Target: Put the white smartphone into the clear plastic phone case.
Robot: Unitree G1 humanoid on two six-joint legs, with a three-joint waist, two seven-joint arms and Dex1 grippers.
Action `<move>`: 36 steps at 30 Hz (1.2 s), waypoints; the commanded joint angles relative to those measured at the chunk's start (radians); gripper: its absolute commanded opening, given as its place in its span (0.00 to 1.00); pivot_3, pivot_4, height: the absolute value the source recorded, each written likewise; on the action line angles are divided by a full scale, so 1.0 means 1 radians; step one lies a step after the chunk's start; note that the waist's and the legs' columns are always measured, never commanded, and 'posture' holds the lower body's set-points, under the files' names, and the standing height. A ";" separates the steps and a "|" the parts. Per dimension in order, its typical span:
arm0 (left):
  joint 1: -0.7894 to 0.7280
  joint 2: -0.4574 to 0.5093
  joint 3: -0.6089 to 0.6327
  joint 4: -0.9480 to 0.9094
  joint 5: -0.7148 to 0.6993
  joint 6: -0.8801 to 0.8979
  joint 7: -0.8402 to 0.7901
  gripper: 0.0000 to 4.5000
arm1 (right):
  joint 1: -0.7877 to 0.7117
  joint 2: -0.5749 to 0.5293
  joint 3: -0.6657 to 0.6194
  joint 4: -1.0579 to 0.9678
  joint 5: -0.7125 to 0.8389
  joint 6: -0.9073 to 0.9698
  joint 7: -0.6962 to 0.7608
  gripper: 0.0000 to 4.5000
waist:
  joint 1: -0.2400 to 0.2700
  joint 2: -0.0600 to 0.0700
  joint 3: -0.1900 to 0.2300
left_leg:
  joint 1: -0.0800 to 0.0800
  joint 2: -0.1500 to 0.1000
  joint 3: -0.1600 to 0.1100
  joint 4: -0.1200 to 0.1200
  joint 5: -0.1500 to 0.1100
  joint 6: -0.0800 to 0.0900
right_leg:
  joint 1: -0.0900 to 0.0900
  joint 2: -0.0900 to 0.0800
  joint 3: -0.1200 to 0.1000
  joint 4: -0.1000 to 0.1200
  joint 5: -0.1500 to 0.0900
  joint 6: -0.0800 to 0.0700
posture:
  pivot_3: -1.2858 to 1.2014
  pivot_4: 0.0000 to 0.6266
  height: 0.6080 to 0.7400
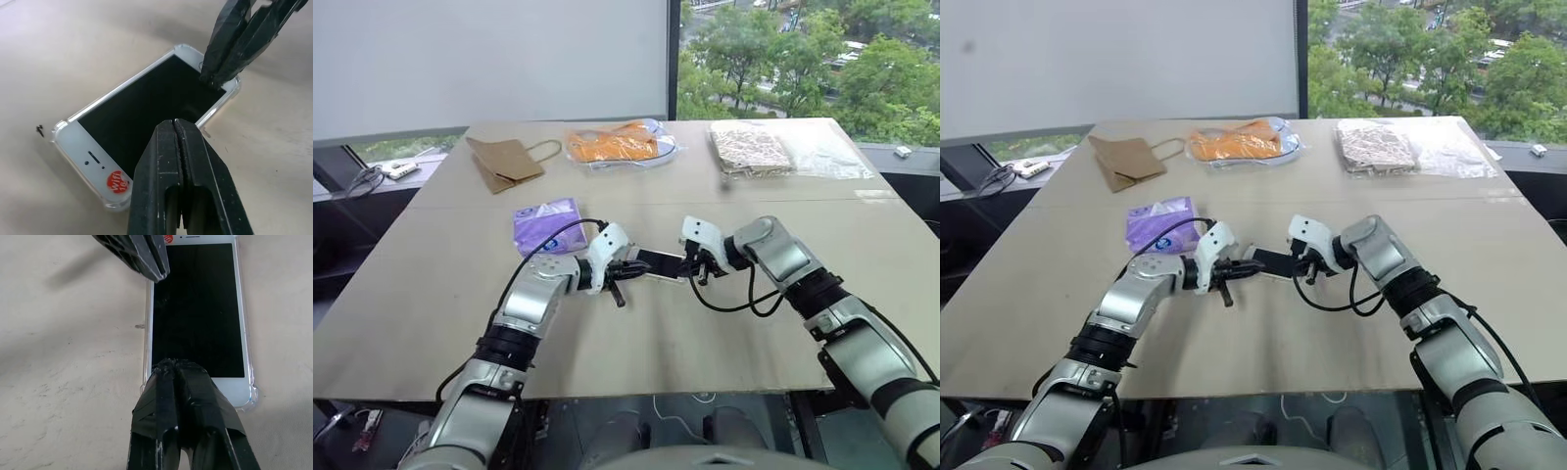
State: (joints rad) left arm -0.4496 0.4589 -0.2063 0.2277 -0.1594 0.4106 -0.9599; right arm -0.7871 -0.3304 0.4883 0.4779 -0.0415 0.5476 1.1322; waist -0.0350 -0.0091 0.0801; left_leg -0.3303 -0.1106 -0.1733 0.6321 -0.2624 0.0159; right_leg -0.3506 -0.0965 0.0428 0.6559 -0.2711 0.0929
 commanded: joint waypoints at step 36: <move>0.503 0.164 0.429 -0.468 -0.363 0.005 -0.023 1.00 | 1.164 -0.217 -0.874 -1.206 0.412 -0.052 -0.364 0.99 | 0.030 0.002 0.063 | -0.064 -0.006 -0.007 0.006 0.003 -0.003 | -0.063 -0.008 -0.004 0.004 0.003 -0.005 | 0.52 0.24 1.00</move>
State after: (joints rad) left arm 0.0304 0.6168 0.1940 -0.1850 -0.5001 0.4315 -0.9834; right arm 0.3663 -0.5520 -0.3414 -0.6852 0.3436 0.5190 0.7830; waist -0.0046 -0.0067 0.1426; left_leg -0.3947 -0.1169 -0.1797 0.6378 -0.2593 0.0131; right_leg -0.4130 -0.1050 0.0394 0.6600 -0.2686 0.0875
